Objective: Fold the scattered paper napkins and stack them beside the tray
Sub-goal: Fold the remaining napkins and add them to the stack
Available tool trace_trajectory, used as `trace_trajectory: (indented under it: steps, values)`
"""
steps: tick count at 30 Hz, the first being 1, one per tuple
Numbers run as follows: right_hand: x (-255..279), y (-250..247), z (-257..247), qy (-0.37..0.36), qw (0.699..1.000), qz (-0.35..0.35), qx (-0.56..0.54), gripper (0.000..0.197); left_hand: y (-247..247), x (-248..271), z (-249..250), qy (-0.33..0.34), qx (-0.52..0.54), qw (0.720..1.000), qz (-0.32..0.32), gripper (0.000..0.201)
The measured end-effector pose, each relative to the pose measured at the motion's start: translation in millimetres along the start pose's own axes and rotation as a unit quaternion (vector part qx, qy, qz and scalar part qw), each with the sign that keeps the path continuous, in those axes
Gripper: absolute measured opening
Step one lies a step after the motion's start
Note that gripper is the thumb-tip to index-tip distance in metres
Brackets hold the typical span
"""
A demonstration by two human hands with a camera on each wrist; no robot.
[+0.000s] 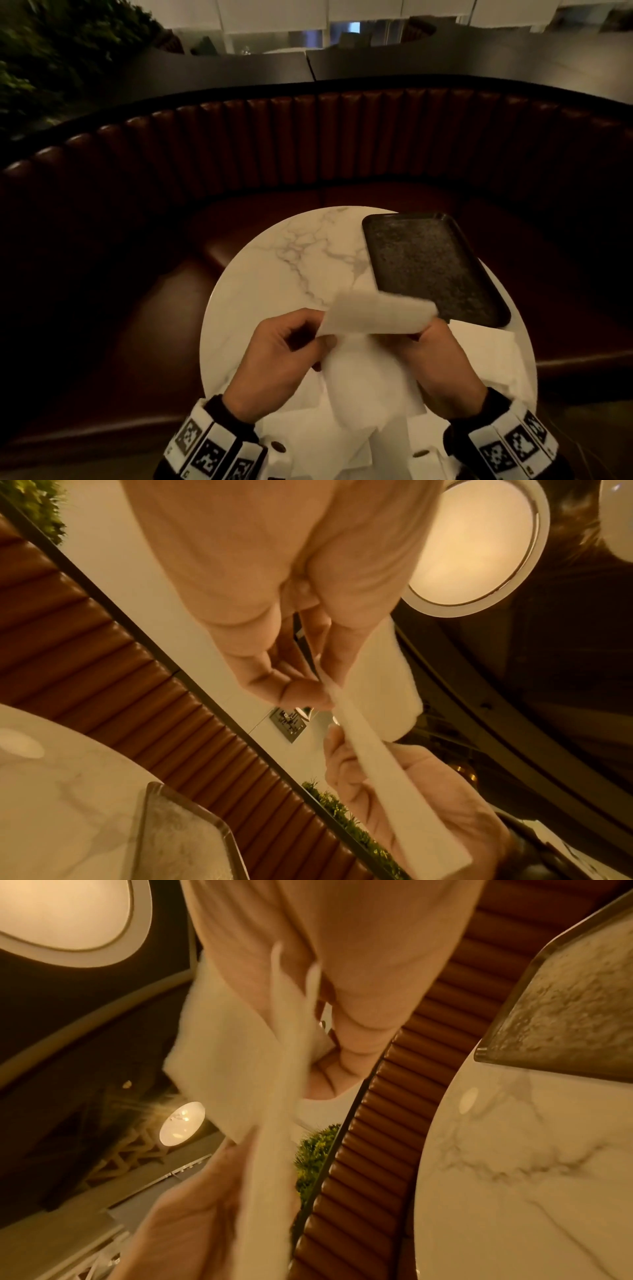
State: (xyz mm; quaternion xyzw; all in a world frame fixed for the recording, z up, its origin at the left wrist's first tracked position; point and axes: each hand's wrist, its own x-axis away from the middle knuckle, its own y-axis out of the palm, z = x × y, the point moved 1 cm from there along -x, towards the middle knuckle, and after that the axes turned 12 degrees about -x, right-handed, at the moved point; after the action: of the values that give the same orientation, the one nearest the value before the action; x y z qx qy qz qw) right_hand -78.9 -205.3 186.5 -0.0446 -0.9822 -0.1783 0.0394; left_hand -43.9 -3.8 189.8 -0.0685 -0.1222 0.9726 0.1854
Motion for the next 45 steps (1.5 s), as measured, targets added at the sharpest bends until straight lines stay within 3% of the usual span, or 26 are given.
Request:
trace_trajectory:
  steps: [4,6,9,10,13,15,18,22,25,27,32,34,36,39,42,45]
  values:
    - [3.2,-3.9,-6.2,0.007,0.999,-0.034,-0.028,0.026,-6.3,-1.0,0.2,0.013,-0.010,1.000,0.024,0.036]
    - [5.4,-5.5,-7.1,0.019,0.996,-0.059,-0.066,0.016,-5.3,-0.2,3.6,0.027,-0.012,0.999,0.033,0.034]
    - [9.5,-7.8,-8.9,0.030,0.990,-0.109,-0.082,0.046,-2.3,0.3,10.1,0.048,-0.002,0.998,0.044,0.028]
    - [10.5,-6.2,-10.6,0.032,0.990,-0.116,-0.079,0.043,-2.2,0.3,11.5,0.059,-0.006,0.997,0.050,0.027]
    - [12.3,-2.5,-17.8,0.026,0.994,-0.093,-0.053,0.011,-2.7,0.2,12.7,0.071,-0.007,0.995,0.066,0.026]
    - [13.2,-4.0,-20.2,0.028,0.997,-0.073,-0.020,0.031,-3.0,-0.5,13.5,0.064,0.014,0.996,0.062,0.025]
    - [14.8,-2.0,-25.4,0.028,0.997,-0.073,0.004,0.038,-2.3,-0.6,15.0,0.032,0.045,0.997,0.044,0.033]
    - [14.2,-5.2,-25.6,0.002,0.998,-0.053,0.034,0.042,0.0,-3.2,21.4,-0.101,0.163,0.981,0.020,0.039]
    - [12.7,-6.7,-23.8,-0.012,0.997,-0.054,0.052,0.043,5.8,-6.8,24.3,-0.148,0.130,0.980,-0.022,0.035]
    - [10.5,-8.6,-21.9,-0.022,0.996,-0.057,0.071,0.044,10.4,-8.3,24.7,-0.135,0.079,0.987,-0.035,0.042]
    - [7.9,-18.6,-22.9,-0.024,0.992,-0.090,0.084,0.038,12.8,-8.9,18.6,-0.077,0.008,0.997,-0.007,0.018]
    - [5.9,-26.9,-30.2,0.004,0.991,-0.125,0.036,0.048,11.8,-8.6,18.5,-0.049,-0.026,0.998,-0.001,0.015]
    - [1.2,-28.2,-38.1,0.018,0.986,-0.152,0.061,0.051,12.4,-8.2,18.9,-0.022,-0.065,0.998,-0.001,0.013]
    - [-4.5,-9.8,-41.5,-0.013,0.968,-0.127,0.218,0.026,17.8,-7.2,19.2,-0.001,-0.086,0.996,-0.016,0.025]
    - [-7.9,4.4,-35.2,-0.007,0.968,-0.089,0.234,0.034,21.1,-8.9,17.9,-0.001,-0.086,0.996,-0.004,0.019]
    - [-8.3,-1.4,-29.6,-0.002,0.973,-0.065,0.221,0.013,20.1,-8.3,18.6,-0.002,-0.076,0.997,0.017,0.017]
